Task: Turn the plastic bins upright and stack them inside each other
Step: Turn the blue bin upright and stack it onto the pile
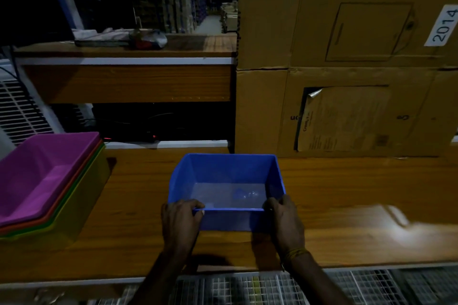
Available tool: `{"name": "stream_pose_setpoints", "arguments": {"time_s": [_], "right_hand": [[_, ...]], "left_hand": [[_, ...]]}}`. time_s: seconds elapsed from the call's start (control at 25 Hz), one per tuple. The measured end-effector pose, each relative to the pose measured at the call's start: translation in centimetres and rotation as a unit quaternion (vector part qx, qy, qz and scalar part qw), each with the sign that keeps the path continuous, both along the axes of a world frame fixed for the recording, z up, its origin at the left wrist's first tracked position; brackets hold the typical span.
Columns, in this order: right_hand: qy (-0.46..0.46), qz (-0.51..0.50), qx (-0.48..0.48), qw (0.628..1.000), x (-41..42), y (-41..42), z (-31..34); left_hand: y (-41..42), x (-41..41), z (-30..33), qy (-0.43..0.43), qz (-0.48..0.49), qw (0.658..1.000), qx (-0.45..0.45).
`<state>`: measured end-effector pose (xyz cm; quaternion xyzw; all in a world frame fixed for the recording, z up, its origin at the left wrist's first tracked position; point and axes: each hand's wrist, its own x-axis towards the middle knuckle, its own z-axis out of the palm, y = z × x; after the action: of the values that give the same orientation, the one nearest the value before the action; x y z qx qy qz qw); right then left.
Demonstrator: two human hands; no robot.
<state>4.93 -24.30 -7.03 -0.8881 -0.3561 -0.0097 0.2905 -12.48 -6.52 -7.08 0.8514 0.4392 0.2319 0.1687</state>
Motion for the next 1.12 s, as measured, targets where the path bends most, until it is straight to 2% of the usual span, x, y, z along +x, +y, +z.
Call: {"name": "stream_pose_setpoints", "arguments": {"time_s": [0.08,0.2,0.4,0.56,0.72,0.96,1.12], "right_hand": [[-0.012,0.019,0.031,0.999,-0.1,0.1,-0.8],[0.043,0.050,0.066,0.996,-0.5,0.6,-1.4],[0.118,0.036,0.109,0.986,-0.2,0.9,-1.9],[0.151,0.023,0.135,0.979,0.2,0.9,-2.1],[0.233,-0.007,0.148,0.961,-0.2,1.2,-2.6],[0.199,0.010,0.113,0.973,0.4,1.9,-1.6],[0.201,0.014,0.096,0.975,1.3,2.5,-0.8]], "left_hand": [[-1.8,0.5,-0.2,0.000,0.011,1.000,0.006],[-3.4,1.3,-0.9,-0.004,0.003,1.000,0.006],[-6.2,2.8,-1.3,-0.045,-0.059,0.997,-0.013],[-8.4,4.2,-0.6,-0.121,-0.076,0.988,-0.062],[-9.4,4.7,-0.1,-0.200,-0.067,0.976,-0.061],[-9.5,5.4,-0.5,-0.230,-0.071,0.966,-0.091],[-8.4,5.3,-0.6,-0.234,-0.089,0.967,-0.056]]}}
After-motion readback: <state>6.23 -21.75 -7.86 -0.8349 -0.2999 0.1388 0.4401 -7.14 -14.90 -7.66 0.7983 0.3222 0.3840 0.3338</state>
